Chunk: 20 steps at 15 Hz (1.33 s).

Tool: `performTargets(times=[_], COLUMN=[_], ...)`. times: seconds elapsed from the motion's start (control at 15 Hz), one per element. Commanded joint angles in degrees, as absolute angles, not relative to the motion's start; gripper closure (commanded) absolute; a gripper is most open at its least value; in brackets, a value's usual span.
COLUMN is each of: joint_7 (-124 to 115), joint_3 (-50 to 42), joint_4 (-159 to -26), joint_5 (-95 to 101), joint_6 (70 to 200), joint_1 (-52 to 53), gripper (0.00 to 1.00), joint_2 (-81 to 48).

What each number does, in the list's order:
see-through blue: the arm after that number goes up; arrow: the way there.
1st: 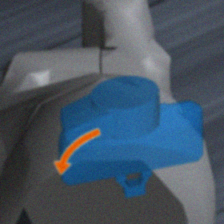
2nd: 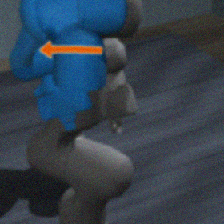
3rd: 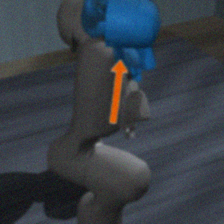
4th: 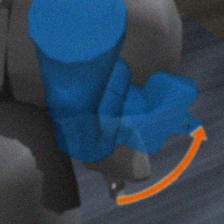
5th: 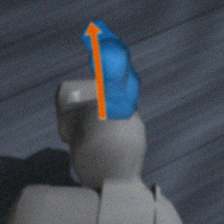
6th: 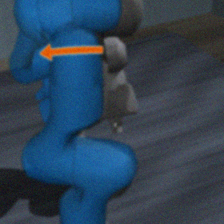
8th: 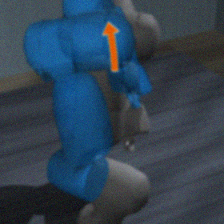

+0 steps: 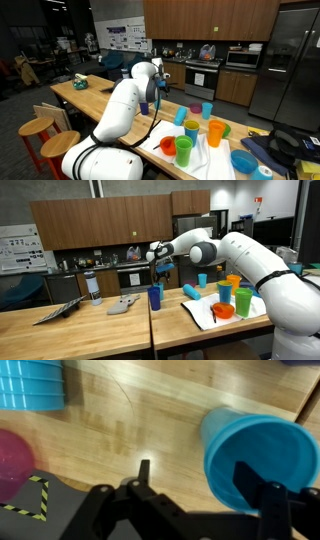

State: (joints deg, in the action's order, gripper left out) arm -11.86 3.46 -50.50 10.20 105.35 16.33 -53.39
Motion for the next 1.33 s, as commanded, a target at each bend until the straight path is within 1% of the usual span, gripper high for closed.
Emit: performTargets(times=[0.0,0.27,0.6,0.93,1.0,1.13,1.27], joint_7=[-11.9,-13.5,-19.6,-27.6,-23.6,-25.4,-26.2], joint_3=[3.6,2.7,0.0,-3.9,-2.8,-3.8,-4.0], joint_4=[-55.7,-60.4,-73.1,-86.3,-77.7,-82.0,-83.5], joint_5=[10.4,10.6,9.9,7.9,8.4,8.3,8.3], joint_6=[108.7,113.4,121.5,126.1,123.2,124.7,125.2], joint_1=[16.2,15.2,11.3,7.1,7.7,6.7,6.6], gripper=[0.00,0.00,0.00,0.00,0.00,0.00,0.00], joint_2=[-48.1,-42.8,-31.9,-24.4,-29.5,-27.6,-26.9])
